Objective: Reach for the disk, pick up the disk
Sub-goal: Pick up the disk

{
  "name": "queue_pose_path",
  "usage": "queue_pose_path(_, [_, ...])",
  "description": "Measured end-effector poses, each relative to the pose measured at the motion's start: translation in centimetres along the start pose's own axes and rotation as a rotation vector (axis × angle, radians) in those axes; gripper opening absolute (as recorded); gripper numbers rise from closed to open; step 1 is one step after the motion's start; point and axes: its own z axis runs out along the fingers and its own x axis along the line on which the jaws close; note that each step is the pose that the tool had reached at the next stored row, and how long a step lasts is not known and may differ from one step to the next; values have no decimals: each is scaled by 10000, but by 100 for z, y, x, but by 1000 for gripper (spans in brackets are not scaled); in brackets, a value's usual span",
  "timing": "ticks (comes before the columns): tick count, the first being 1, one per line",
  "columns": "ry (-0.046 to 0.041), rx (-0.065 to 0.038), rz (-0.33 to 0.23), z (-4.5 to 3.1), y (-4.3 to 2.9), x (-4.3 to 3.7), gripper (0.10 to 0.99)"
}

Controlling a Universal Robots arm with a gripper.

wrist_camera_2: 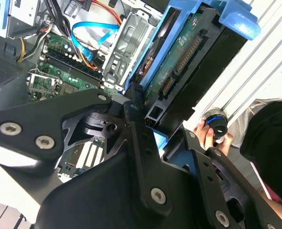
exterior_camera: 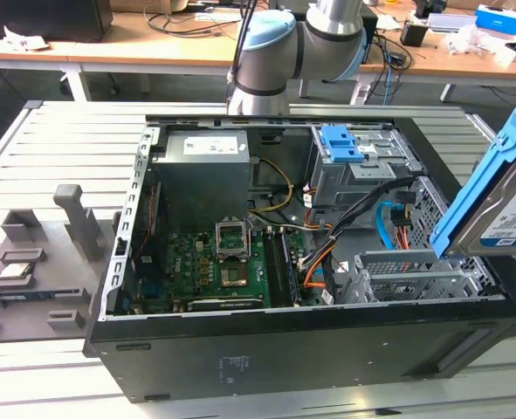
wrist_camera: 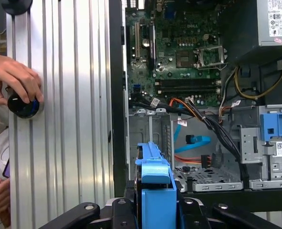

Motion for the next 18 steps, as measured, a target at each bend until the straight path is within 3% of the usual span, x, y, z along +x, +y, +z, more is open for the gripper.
queue_pose_path(18, [1, 1, 0, 115, -4, -1, 369])
